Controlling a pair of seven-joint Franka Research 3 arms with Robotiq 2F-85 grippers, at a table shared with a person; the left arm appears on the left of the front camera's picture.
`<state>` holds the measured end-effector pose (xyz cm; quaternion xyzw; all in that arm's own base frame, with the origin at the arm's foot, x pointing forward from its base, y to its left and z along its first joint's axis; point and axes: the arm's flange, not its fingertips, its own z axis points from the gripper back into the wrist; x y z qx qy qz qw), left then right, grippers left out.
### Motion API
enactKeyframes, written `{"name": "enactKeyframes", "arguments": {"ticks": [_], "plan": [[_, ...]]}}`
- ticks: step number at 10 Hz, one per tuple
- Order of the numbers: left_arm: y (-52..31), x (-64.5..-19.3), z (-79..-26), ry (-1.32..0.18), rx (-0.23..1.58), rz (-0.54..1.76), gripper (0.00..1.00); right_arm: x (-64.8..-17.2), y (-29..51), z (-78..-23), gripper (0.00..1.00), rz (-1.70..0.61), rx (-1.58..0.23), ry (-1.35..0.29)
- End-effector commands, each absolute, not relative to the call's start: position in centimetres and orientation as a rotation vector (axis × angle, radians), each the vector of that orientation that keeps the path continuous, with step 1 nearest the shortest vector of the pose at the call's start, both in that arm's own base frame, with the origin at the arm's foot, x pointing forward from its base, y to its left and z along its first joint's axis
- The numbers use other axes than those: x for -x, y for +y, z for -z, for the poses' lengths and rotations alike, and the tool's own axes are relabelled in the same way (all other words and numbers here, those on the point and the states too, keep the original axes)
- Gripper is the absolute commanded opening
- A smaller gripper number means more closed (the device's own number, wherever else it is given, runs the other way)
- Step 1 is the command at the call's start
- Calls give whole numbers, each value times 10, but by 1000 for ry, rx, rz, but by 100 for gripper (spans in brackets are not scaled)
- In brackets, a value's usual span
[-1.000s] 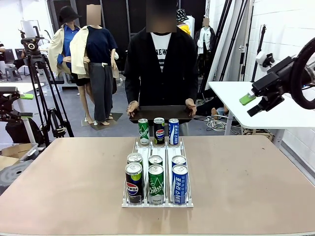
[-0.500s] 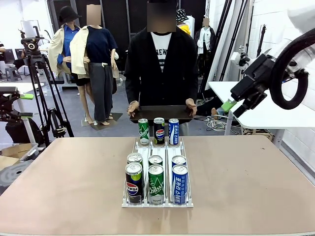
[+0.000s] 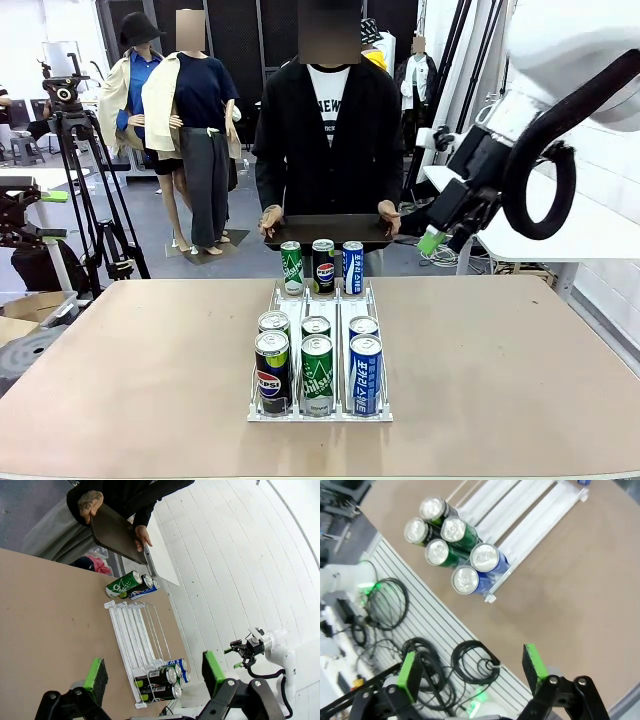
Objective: Retrieve and hand over the desired beverage to the person.
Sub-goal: Pick up a can of the same type that the person held from the Automatic Can Dispenser.
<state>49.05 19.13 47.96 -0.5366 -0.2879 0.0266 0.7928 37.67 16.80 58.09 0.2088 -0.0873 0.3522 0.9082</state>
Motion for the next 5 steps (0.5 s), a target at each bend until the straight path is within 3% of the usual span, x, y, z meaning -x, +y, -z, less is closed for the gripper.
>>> {"name": "enactKeyframes", "arguments": {"ticks": [1, 5], "plan": [[193, -490, -481, -622, 1155, -61, 100, -379, 188, -574, 100, -727, -358, -157], [193, -490, -481, -622, 1155, -61, 100, -377, 240, -546, 100, -749, -205, -159]]}}
